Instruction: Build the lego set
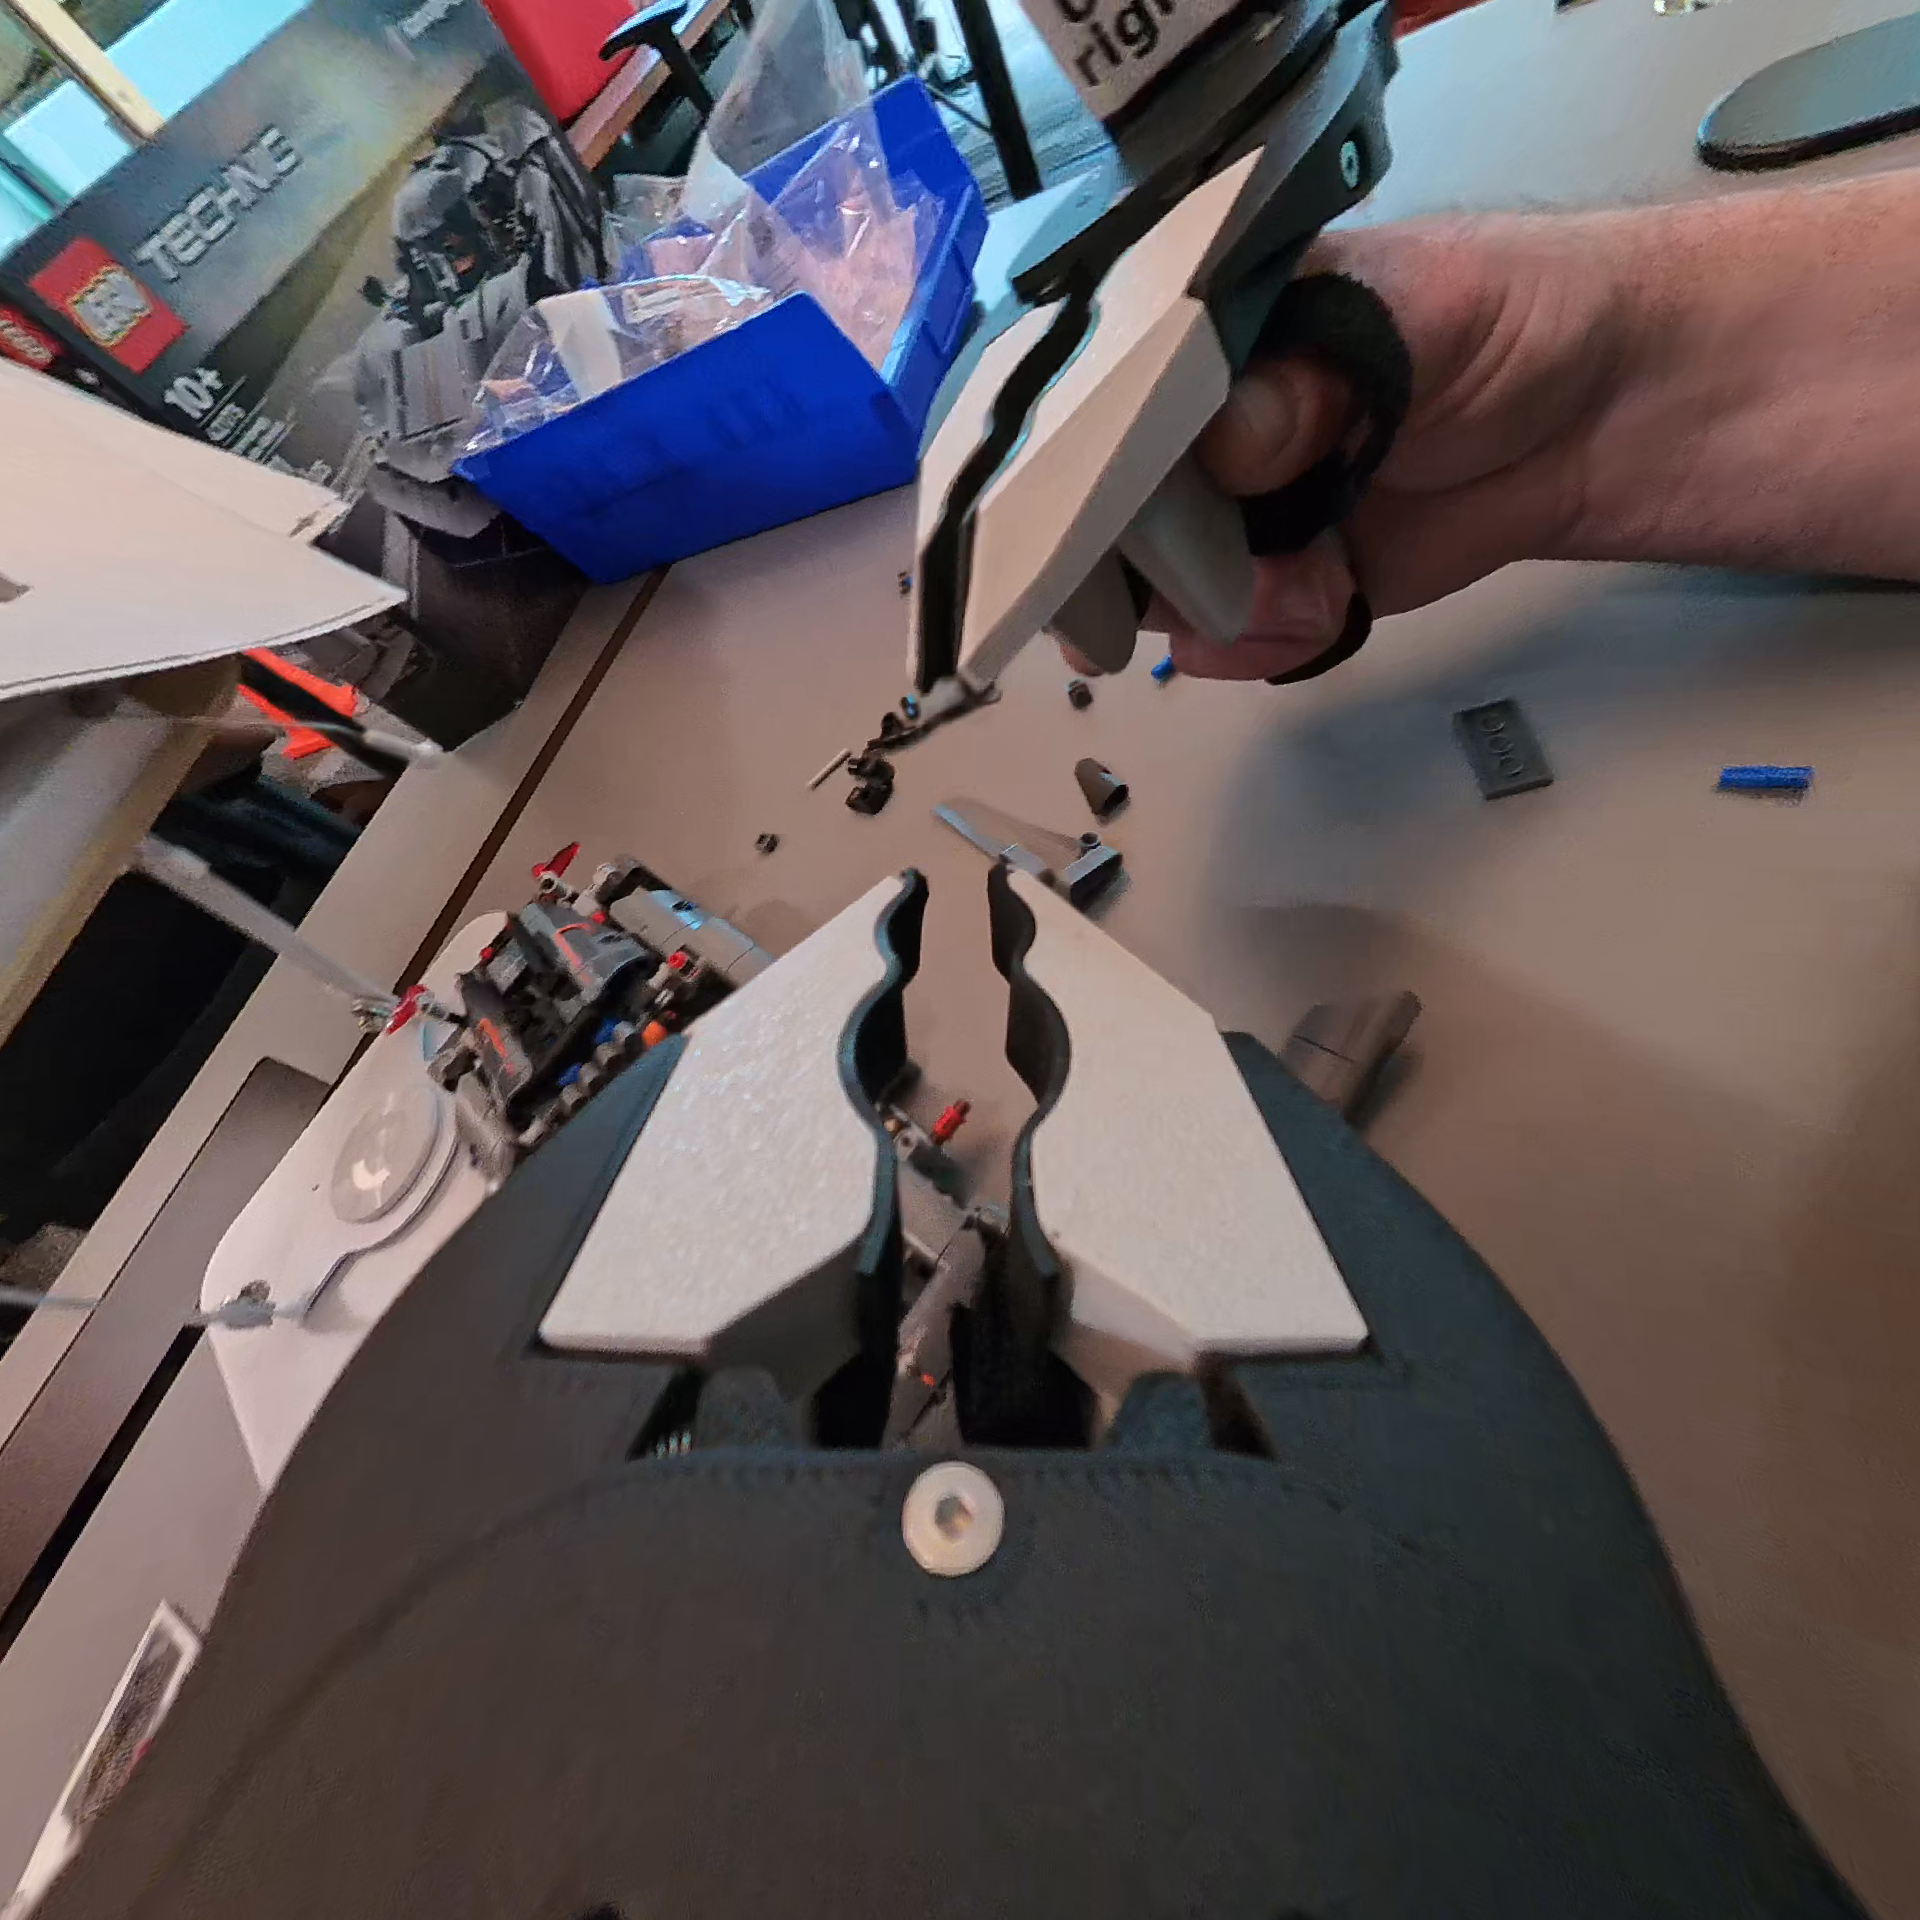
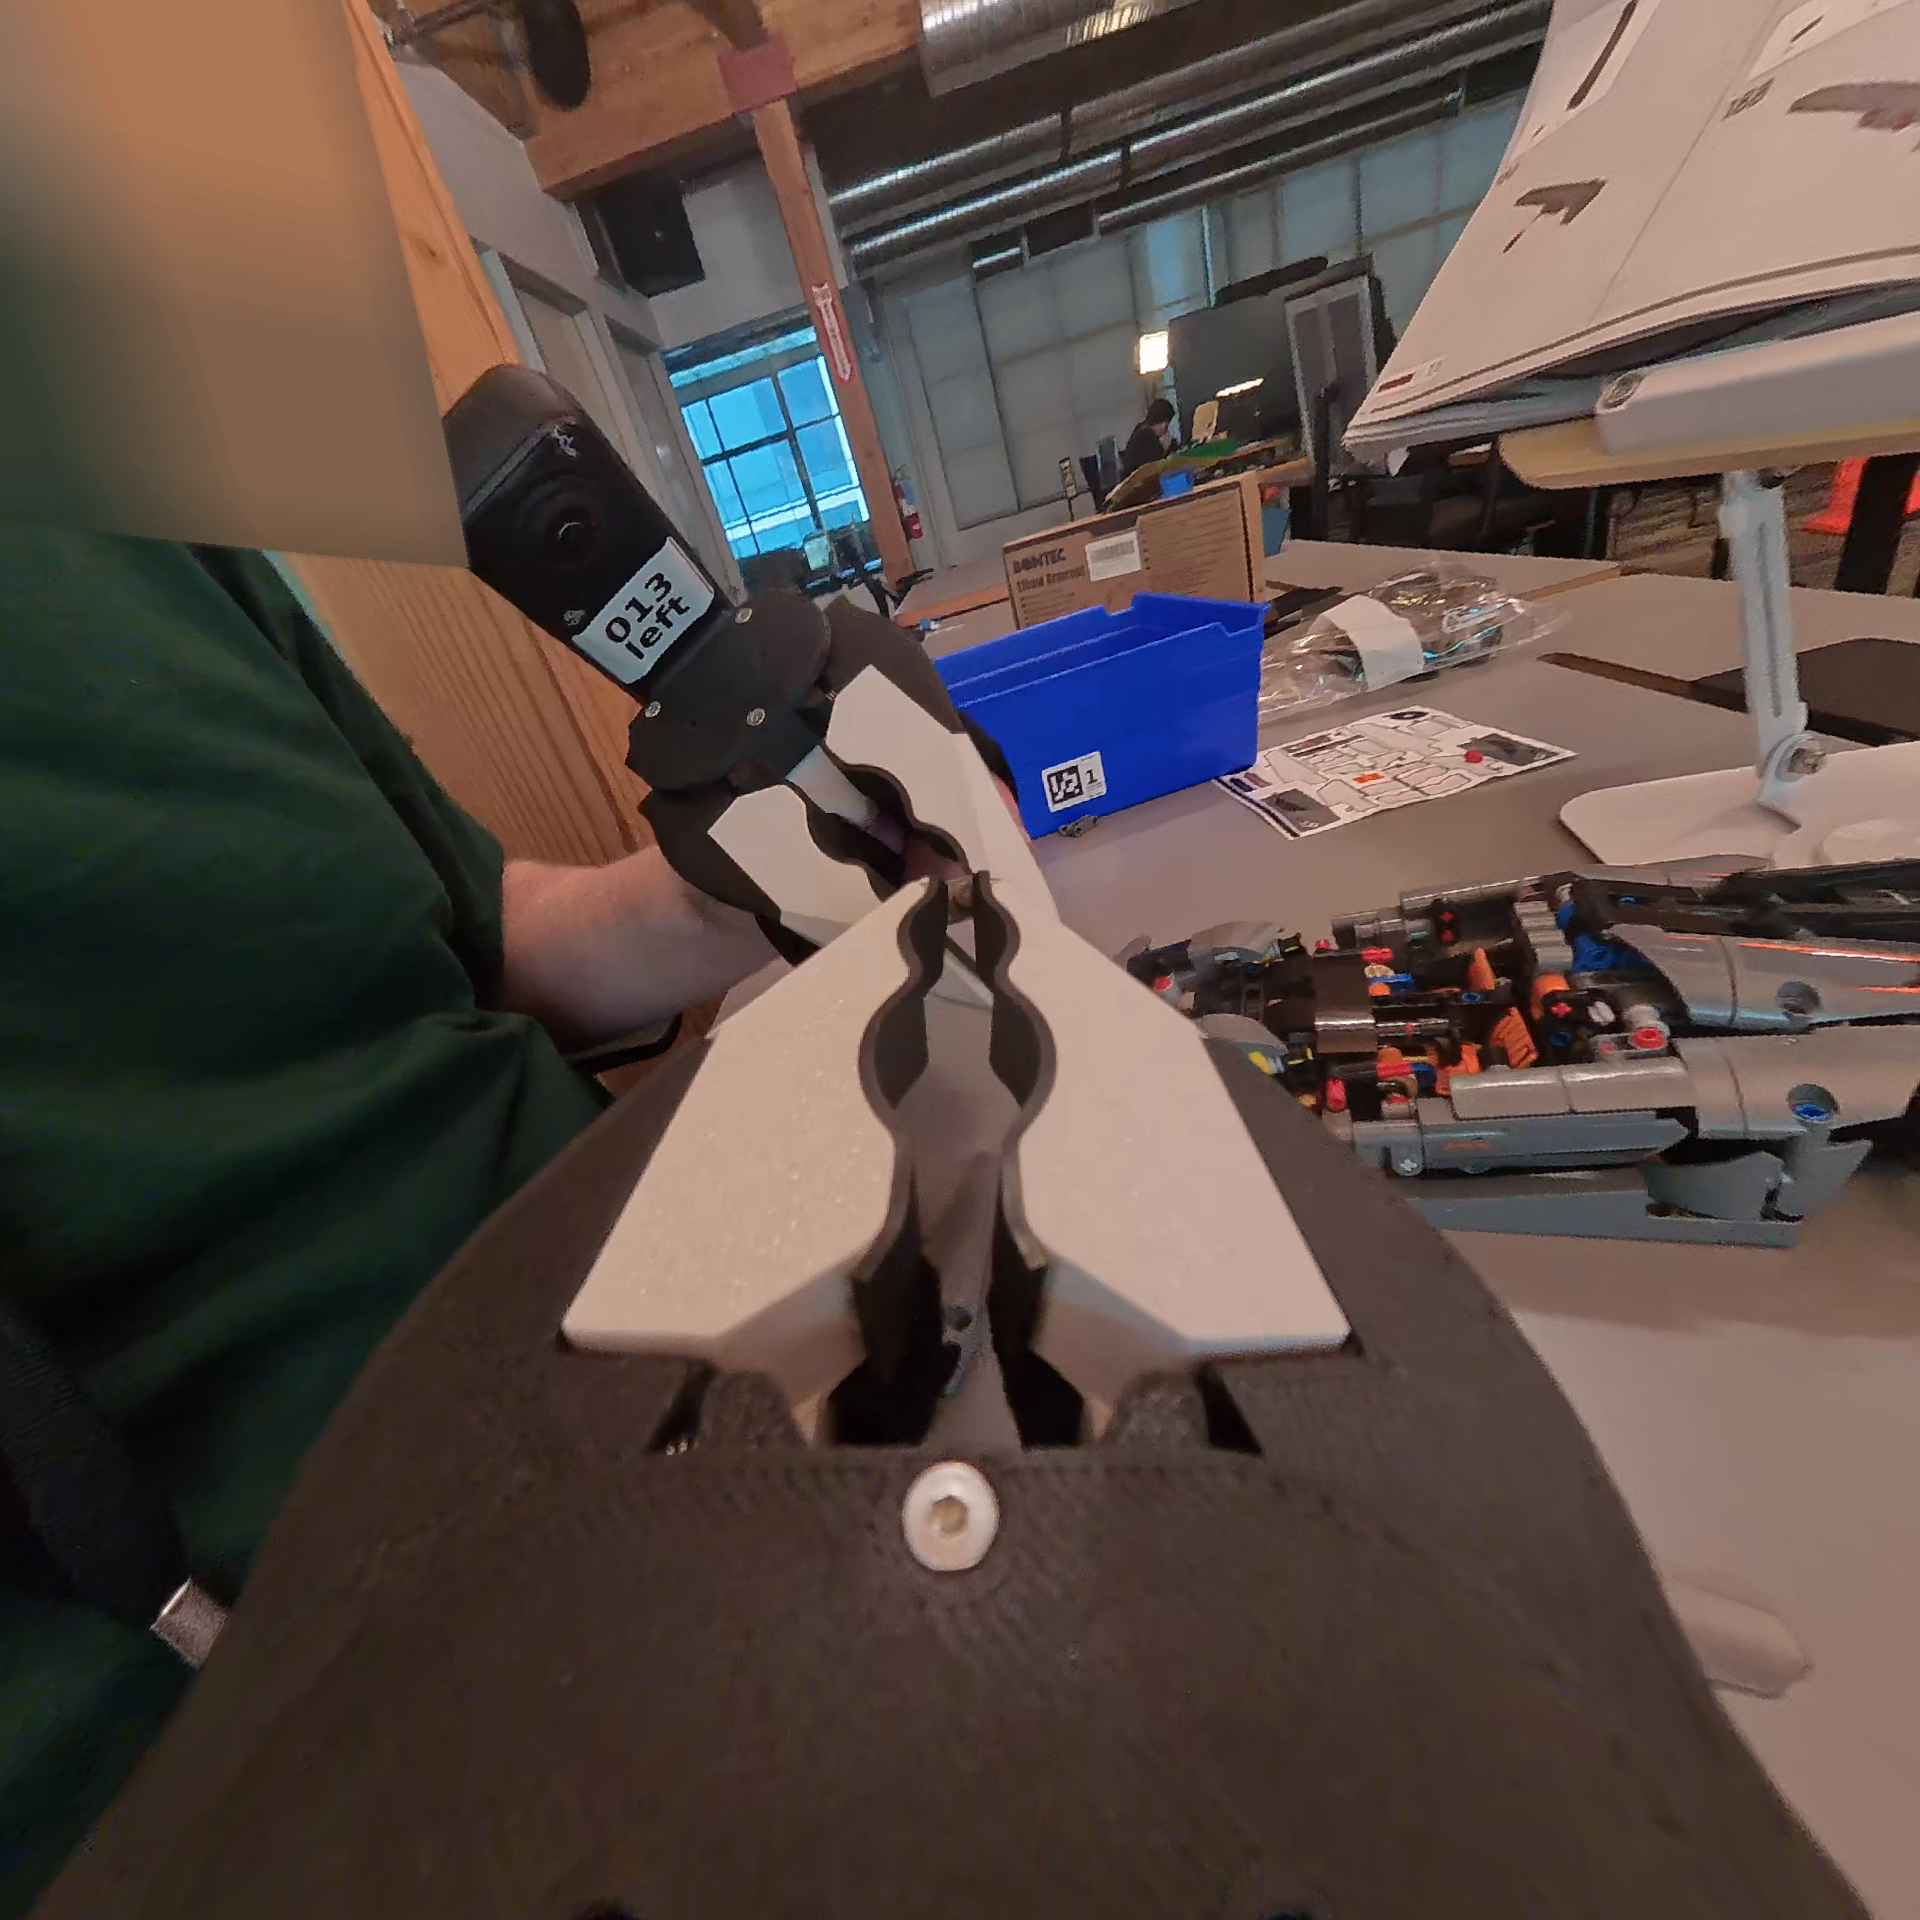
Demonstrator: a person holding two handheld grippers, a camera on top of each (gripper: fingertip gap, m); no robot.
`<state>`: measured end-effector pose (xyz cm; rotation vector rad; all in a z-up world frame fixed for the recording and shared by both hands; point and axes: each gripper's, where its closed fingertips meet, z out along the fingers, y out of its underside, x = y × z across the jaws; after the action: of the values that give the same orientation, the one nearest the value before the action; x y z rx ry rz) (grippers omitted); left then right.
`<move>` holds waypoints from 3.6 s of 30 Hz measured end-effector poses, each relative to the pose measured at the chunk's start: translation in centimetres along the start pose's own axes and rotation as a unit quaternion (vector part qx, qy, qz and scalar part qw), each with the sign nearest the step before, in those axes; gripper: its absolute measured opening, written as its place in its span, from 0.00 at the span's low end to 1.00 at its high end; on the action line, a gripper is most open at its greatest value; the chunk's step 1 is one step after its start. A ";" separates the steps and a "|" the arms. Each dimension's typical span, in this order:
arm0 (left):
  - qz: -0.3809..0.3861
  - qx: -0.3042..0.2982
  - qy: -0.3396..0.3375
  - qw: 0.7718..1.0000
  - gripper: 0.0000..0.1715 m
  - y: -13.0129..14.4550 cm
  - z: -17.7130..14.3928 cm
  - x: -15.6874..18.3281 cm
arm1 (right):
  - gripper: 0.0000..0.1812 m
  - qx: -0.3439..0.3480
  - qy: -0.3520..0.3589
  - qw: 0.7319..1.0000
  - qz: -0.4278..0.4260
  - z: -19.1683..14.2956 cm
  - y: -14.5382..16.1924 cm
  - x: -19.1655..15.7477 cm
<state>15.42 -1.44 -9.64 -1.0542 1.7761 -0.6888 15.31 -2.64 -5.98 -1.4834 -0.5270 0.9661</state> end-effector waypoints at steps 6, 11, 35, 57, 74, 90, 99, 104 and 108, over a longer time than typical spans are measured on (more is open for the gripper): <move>-0.029 0.001 -0.023 0.999 0.07 0.6 -1.8 -1.3 | 0.02 0.012 0.002 1.000 0.005 -0.2 -0.4 0.1; -0.007 0.010 -0.021 1.000 0.08 -0.6 -1.1 -0.6 | 0.02 0.008 -0.002 1.000 0.005 0.0 -0.2 -0.1; -0.005 -0.080 0.007 0.997 0.10 3.3 -4.0 3.2 | 0.02 -0.018 -0.043 0.999 0.016 0.8 0.6 -1.7; 0.133 -0.045 -0.084 0.986 0.01 -0.9 -2.7 3.1 | 0.02 -0.071 -0.128 0.979 0.142 1.7 3.4 -2.9; -0.079 0.027 -0.022 0.996 0.01 -1.1 -2.9 1.6 | 0.01 -0.056 -0.026 0.997 -0.048 1.5 1.9 -1.9; -0.093 0.021 0.015 0.995 0.00 -1.0 -2.8 2.4 | 0.00 -0.080 -0.004 0.990 -0.113 2.2 2.5 -2.2; -0.080 0.022 0.012 0.997 0.00 -1.5 -2.7 2.4 | 0.00 -0.074 0.001 0.991 -0.114 1.9 2.0 -2.2; -0.078 0.027 0.007 0.997 0.00 -1.8 -2.8 2.4 | 0.00 -0.069 0.000 0.991 -0.117 1.8 1.8 -2.4; -0.081 0.033 0.006 0.996 0.00 -1.9 -2.8 2.4 | 0.00 -0.067 -0.001 0.991 -0.116 1.8 1.7 -2.5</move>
<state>13.02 -4.41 -8.00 -1.1605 1.6787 -0.8477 12.15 -3.85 -6.82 -1.5015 -0.7598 0.7623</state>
